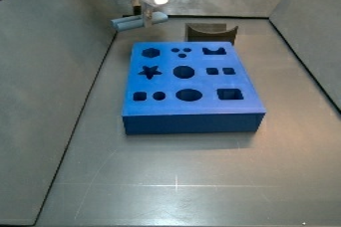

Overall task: Pick up the square-circle object. Move up. Rotate the square-circle object. Place the square-circle object on the fixture. Regrasp the square-circle object. Move to above the board. Insert the square-circle object.
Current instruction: Rotate the square-circle object.

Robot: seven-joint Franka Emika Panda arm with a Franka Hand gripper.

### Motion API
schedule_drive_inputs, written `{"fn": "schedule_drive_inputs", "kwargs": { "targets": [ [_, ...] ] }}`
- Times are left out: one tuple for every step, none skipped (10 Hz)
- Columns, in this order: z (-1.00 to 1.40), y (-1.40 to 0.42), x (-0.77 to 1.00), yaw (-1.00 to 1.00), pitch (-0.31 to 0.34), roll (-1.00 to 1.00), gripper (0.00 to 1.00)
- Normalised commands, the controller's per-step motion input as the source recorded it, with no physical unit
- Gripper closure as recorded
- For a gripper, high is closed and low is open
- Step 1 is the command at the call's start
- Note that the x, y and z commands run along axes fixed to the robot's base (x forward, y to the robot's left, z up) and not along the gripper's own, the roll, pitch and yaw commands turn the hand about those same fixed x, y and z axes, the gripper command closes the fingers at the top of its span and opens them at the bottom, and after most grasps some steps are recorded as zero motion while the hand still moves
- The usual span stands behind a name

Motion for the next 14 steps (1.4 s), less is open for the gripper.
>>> {"fn": "schedule_drive_inputs", "kwargs": {
  "targets": [
    [0.0, 0.02, 0.02, -1.0, 0.001, 0.0, 1.0],
    [0.0, 0.02, 0.02, -1.0, 0.001, 0.0, 1.0],
    [0.0, 0.02, 0.02, -1.0, 0.001, 0.0, 1.0],
    [0.0, 0.02, 0.02, -1.0, 0.001, -0.01, 1.0],
    [0.0, 0.02, 0.02, -1.0, 0.001, -0.01, 1.0],
    [0.0, 0.02, 0.02, -1.0, 0.002, -0.01, 1.0],
    [0.0, 0.02, 0.02, -1.0, 0.002, -0.01, 1.0],
    [0.0, 0.02, 0.02, -1.0, 0.002, -0.01, 1.0],
    [0.0, 0.02, 0.02, -1.0, 0.002, -0.01, 1.0],
    [0.0, 0.02, 0.02, -1.0, 0.002, -0.01, 1.0],
    [0.0, 0.02, 0.02, -1.0, 0.002, -0.01, 1.0],
    [0.0, 0.02, 0.02, -1.0, 0.002, -0.01, 1.0],
    [0.0, 0.02, 0.02, -1.0, 0.002, -0.01, 1.0],
    [0.0, 0.02, 0.02, -1.0, 0.002, -0.01, 1.0]
  ]
}}
